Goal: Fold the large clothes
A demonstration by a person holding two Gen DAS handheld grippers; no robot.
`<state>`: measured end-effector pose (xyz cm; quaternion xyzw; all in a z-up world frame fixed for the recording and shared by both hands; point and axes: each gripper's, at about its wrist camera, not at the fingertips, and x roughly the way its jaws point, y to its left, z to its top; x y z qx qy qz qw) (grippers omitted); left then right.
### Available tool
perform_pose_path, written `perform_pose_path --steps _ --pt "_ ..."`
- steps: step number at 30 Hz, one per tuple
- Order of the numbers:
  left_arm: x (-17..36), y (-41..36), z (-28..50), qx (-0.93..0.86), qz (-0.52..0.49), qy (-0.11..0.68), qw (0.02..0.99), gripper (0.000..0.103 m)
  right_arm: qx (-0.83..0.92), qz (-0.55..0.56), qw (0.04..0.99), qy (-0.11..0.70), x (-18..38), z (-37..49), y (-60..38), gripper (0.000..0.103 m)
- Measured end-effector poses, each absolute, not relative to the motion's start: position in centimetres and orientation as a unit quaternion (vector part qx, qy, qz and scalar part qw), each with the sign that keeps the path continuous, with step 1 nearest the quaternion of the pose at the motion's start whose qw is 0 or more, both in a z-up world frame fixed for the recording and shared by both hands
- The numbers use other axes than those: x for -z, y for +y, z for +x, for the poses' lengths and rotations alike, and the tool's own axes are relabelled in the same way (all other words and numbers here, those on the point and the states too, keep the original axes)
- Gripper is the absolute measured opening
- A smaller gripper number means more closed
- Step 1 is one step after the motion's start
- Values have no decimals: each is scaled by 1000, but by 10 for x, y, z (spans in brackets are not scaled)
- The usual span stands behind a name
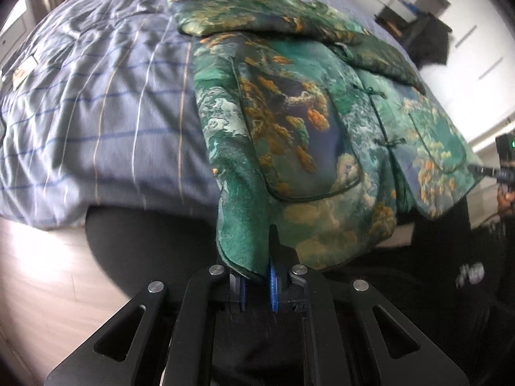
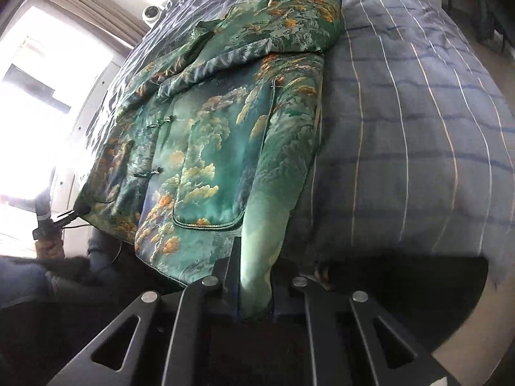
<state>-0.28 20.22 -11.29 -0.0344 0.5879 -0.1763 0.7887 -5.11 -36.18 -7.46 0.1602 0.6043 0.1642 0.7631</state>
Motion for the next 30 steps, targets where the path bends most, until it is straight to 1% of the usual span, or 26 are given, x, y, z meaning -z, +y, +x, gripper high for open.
perform_pose_path --steps 3,6,10,14,19,23,28,30 --pt "92 216 -2 181 -76 574 795 8 -178 194 754 602 58 -63 -366 13" --pt "62 237 16 188 -139 519 822 7 -191 241 763 568 33 -55 -377 12" --pt "27 249 70 194 -179 452 852 7 -212 291 783 507 8 -11 -395 12" --pt "15 239 136 181 -175 432 866 7 -216 307 801 467 -1 44 -402 12" --pt "31 225 220 151 -176 454 860 7 -197 323 816 437 10 122 -413 12" --pt "67 219 274 120 -190 482 847 7 -171 332 815 442 40 179 -418 12" --pt "105 203 306 87 -179 513 835 8 -134 334 802 477 93 226 -419 12" --pt "113 194 311 79 -157 519 836 12 -125 341 795 485 107 234 -419 12"
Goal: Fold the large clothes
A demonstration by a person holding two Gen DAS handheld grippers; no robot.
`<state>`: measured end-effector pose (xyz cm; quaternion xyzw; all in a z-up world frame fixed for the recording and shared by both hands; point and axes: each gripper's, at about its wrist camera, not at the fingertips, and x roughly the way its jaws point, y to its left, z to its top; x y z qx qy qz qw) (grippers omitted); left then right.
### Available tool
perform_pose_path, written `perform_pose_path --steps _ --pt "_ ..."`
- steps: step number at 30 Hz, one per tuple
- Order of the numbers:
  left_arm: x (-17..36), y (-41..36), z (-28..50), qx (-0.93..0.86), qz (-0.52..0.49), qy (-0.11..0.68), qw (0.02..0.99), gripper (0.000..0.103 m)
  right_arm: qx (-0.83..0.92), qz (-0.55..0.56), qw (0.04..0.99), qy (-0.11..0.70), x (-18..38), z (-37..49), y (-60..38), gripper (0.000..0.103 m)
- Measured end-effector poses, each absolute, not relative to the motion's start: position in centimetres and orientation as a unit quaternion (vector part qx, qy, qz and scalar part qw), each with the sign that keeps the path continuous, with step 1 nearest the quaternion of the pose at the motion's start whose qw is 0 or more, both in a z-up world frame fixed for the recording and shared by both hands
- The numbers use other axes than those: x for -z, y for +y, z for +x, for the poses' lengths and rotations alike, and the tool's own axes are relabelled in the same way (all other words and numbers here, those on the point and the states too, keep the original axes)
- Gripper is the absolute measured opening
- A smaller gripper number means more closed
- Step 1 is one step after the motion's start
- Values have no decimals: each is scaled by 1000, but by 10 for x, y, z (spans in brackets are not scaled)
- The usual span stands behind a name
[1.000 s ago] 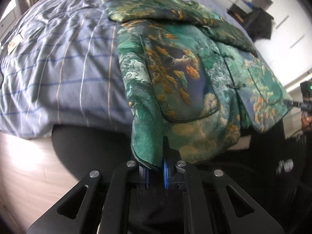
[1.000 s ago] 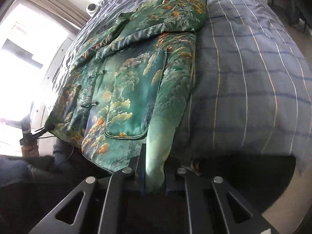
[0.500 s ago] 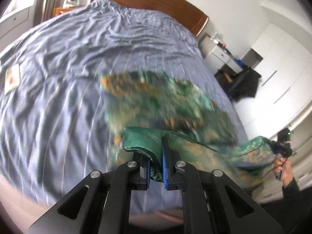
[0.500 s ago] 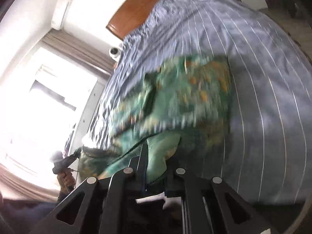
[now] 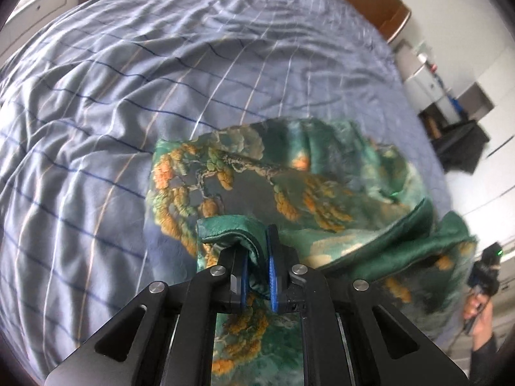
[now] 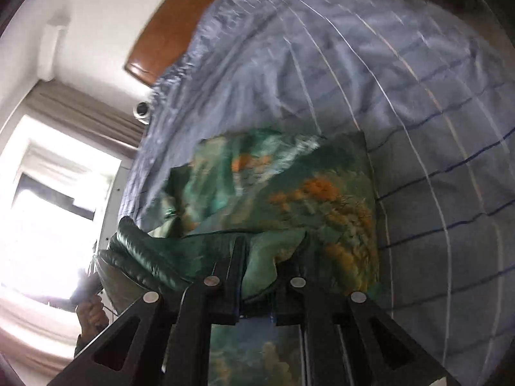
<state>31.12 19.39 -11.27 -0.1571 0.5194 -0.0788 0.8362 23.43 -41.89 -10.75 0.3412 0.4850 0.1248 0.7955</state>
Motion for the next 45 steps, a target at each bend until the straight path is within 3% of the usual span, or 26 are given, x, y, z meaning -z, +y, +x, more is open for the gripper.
perform_pose_path --steps 2,4,6,7,9,10,12,14,16,19,25,26,28,30,31,32,38,45 --pt "114 192 315 79 -155 521 835 14 -119 367 785 484 122 238 -423 12" --pt "111 194 319 87 -170 525 829 24 -117 398 775 477 131 239 -428 12" --pt "103 196 320 102 -195 525 822 46 -118 419 762 480 136 241 -432 14" --pt "99 198 320 106 -204 520 823 50 -122 435 750 484 138 243 -434 17" --pt "81 205 317 97 -212 499 835 79 -130 467 727 486 137 244 -439 26" --pt "72 210 315 88 -215 485 843 82 -133 480 719 484 135 243 -441 31" --pt "59 218 310 86 -219 470 851 84 -135 496 710 482 130 245 -444 37" --pt "50 230 298 91 -220 459 856 84 -133 504 712 470 119 246 -448 55" --pt "47 238 283 102 -211 449 862 84 -130 507 723 450 107 243 -453 59" --pt "58 239 263 137 -162 460 862 84 -123 469 759 434 83 232 -456 62" --pt "96 197 282 147 -96 506 845 84 -118 221 833 493 71 230 -404 63" --pt "99 190 289 143 -92 508 845 83 -105 184 840 499 74 234 -391 63" --pt "105 181 300 136 -90 516 841 71 -88 156 848 498 79 239 -379 63" --pt "110 171 305 121 -69 528 838 12 -79 139 848 505 83 244 -369 59" --pt "110 168 303 118 -57 528 839 12 -83 126 847 510 84 246 -362 31" --pt "108 168 298 117 -50 522 844 10 -79 108 848 513 82 244 -358 14" --pt "55 171 271 82 -40 444 891 8 -42 12 888 458 36 223 -342 10" --pt "12 158 304 20 -19 344 939 9 -7 -50 932 358 -26 252 -325 10"
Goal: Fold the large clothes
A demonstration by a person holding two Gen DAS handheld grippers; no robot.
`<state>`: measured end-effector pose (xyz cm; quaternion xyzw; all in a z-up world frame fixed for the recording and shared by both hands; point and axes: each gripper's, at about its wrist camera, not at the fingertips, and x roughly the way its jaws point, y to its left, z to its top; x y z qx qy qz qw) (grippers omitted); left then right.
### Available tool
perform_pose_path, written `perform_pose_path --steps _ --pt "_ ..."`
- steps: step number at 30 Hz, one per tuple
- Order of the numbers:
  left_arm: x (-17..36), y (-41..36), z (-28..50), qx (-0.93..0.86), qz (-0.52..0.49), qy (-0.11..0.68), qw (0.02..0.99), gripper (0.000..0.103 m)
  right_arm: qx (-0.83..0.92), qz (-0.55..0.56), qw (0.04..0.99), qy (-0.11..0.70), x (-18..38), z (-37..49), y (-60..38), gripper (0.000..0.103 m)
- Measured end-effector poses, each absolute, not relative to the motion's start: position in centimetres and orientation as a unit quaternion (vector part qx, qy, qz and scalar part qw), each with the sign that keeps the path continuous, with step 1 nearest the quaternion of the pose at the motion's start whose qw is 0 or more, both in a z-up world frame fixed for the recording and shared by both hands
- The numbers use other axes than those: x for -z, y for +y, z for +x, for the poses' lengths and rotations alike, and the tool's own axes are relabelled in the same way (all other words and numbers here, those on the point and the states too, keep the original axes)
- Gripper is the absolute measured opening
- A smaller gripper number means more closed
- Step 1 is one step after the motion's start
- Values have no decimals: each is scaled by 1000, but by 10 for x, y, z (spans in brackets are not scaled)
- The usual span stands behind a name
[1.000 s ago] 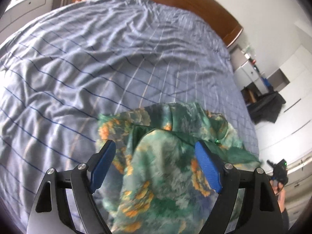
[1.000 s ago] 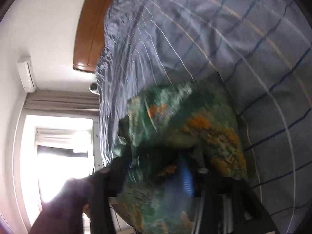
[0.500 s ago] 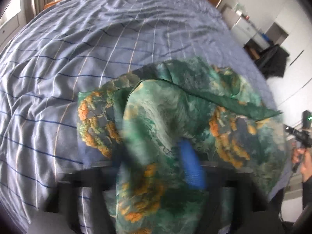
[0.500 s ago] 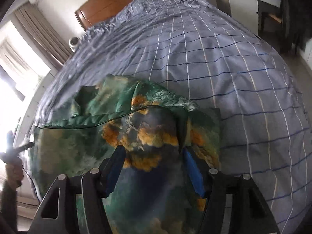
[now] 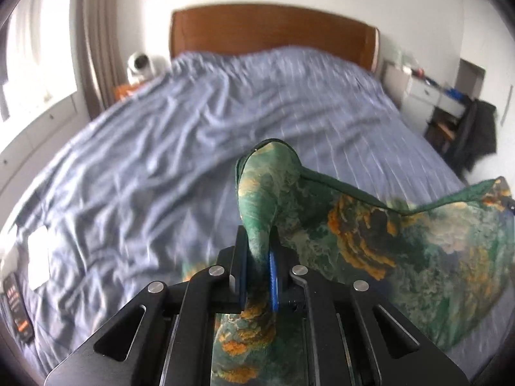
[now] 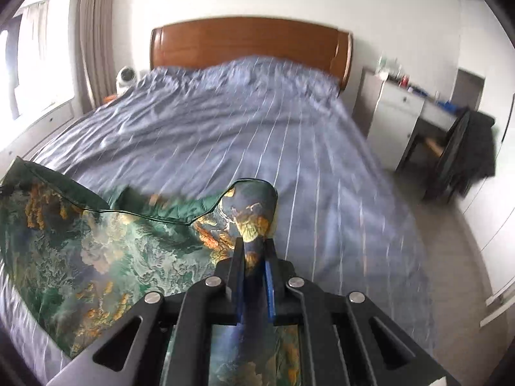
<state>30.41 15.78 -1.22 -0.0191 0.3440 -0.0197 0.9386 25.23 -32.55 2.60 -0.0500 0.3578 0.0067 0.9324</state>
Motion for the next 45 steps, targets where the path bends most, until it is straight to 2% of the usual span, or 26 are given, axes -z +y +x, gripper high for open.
perform_pose_path --steps 3,6,13,22,31,34,36,38,40,42,43,45 --pt "22 152 327 -17 -13 323 946 9 16 -59 942 330 -38 278 -323 10" --pt "53 155 350 -39 -26 340 939 9 35 -85 943 320 -32 301 -317 10" --pt "129 158 362 -52 -33 402 913 10 43 -91 910 403 52 333 -317 10" --pt "161 156 366 -46 -41 410 910 13 45 -53 881 467 137 348 -329 10" --pt "169 160 372 -43 -53 413 908 15 36 -14 883 468 155 351 -339 10" --pt "162 157 373 -50 -43 423 904 24 35 -15 882 470 155 351 -338 12" --pt "154 162 376 -58 -47 435 897 47 34 -20 879 476 152 354 -337 13" --pt "140 172 374 -52 -77 441 892 64 28 -15 874 485 148 356 -339 13" --pt "122 178 367 -36 -100 431 896 67 20 3 869 495 140 359 -346 14" --pt "100 176 359 -22 -101 416 904 70 20 21 866 499 121 358 -355 29" --pt "87 168 354 -9 -91 405 910 71 21 29 869 494 109 355 -358 42" --pt "74 150 349 16 -72 393 917 78 19 32 879 475 85 348 -357 44"
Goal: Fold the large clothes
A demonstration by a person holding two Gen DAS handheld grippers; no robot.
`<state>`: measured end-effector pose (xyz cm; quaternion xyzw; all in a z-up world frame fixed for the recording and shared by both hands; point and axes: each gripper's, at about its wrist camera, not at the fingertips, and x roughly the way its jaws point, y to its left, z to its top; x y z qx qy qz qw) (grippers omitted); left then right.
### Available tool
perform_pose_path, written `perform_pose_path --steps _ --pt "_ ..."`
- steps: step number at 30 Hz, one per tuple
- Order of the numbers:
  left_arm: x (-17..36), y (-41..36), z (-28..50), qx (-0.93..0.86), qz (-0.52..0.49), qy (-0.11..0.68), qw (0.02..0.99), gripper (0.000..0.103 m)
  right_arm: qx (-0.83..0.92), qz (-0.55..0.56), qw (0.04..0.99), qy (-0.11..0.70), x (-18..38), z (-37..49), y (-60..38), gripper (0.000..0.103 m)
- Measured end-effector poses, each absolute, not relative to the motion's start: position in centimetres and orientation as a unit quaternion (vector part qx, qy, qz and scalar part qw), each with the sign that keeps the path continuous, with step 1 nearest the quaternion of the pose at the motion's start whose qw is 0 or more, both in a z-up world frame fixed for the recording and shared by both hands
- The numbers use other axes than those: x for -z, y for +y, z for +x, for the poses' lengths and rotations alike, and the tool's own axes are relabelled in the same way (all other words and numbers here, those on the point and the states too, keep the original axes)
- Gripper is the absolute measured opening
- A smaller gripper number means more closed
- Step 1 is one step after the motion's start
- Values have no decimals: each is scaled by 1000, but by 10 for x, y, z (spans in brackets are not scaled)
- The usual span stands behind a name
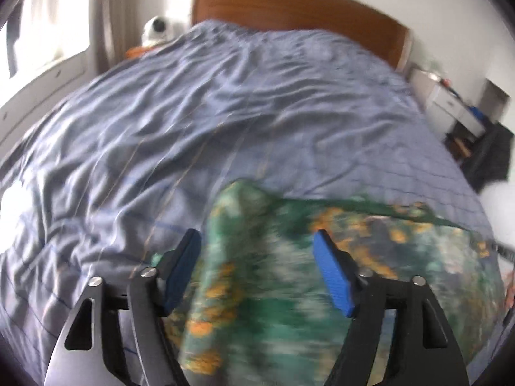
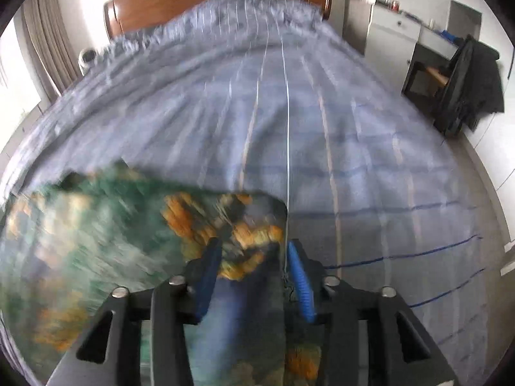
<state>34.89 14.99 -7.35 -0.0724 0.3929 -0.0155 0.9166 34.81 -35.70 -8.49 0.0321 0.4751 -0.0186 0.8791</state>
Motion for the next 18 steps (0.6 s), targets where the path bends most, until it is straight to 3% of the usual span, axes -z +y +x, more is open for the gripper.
perform_pose_path --steps 4,10,13,18 --pt "72 86 356 87 -27 405 910 79 -34 30 888 457 46 341 -314 46" --pt "113 4 383 109 79 447 884 78 -120 7 868 482 72 355 -213 46" --pt "126 33 395 59 67 457 885 78 -119 -32 856 501 96 363 -193 46" --pt "135 117 402 -6 -9 459 888 78 -56 -4 862 503 103 370 -256 46"
